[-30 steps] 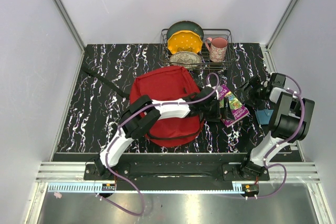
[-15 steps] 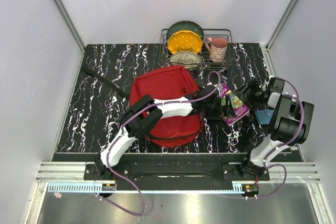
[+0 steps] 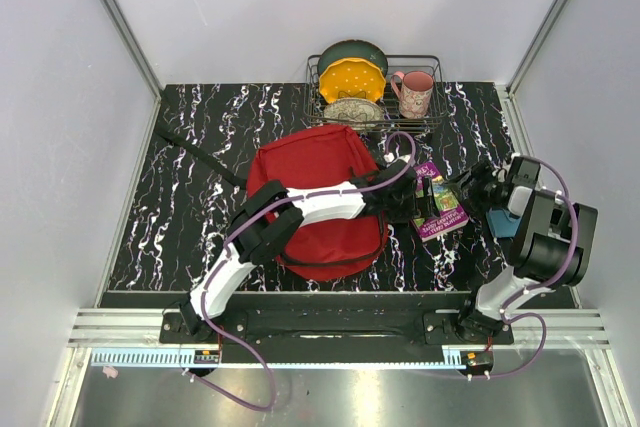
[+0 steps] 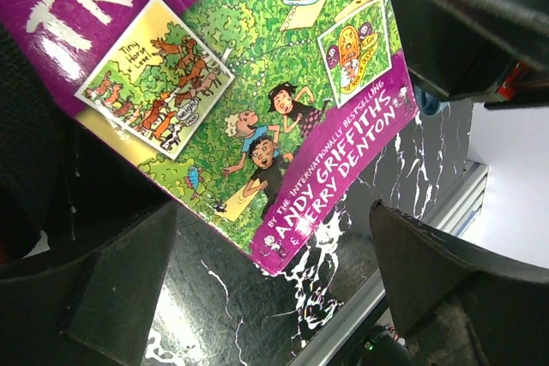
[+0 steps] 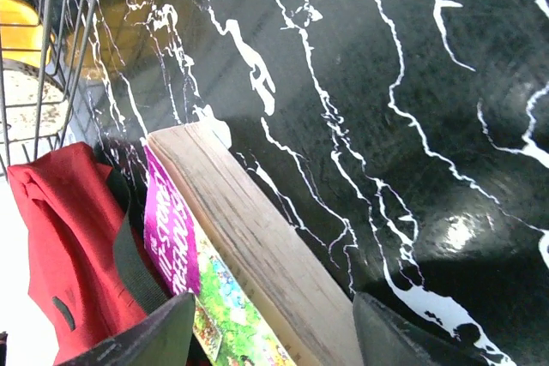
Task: Pack the student bag
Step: Pick up the book from the center of the board.
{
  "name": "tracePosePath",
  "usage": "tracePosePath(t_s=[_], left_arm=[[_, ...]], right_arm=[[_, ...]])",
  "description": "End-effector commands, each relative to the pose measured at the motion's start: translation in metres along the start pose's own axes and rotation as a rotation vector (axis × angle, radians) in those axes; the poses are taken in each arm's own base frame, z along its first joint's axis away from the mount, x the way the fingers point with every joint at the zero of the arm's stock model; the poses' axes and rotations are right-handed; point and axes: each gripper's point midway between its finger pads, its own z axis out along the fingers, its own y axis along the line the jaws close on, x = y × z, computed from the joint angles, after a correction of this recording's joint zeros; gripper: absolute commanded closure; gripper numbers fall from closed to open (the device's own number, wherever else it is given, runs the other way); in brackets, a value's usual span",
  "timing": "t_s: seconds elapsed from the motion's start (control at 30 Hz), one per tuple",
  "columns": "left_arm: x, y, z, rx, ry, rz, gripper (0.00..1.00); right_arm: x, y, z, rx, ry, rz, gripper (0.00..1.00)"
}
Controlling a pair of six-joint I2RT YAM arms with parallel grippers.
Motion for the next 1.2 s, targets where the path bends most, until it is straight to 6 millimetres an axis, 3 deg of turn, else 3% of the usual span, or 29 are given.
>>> tracePosePath(t_s=[0.0,0.23,0.37,0.57,0.77,1.17], left_arm=[[-0.003,0.015,0.007,-0.055,0.005,0.025,0.01],[-0.005,-0.007,0.001,0.036,0.006,0.057,0.01],[-0.013,-0.03,-0.015,0.113,-0.018,0.097,0.01],[-0.028,-0.056,-0.036,0.168,-0.061,0.162,0.01],[-0.034,-0.066,-0.046,0.169,-0.071,0.232,0.01],[-0.036,-0.079,-0.052,0.214,-0.053,0.29,0.01]], right_arm=[[0.037,-0.01,-0.003,0.007,0.052,0.091,0.24],[0.056,-0.021,-0.006,0.021,0.069,0.087,0.33],[0.062,-0.017,-0.008,0.002,0.097,0.084,0.51],[0.071,-0.01,-0.012,-0.035,0.133,0.079,0.52],[0.083,0.001,-0.024,-0.077,0.152,0.058,0.49],[0.085,0.028,-0.046,-0.152,0.125,0.006,0.52]])
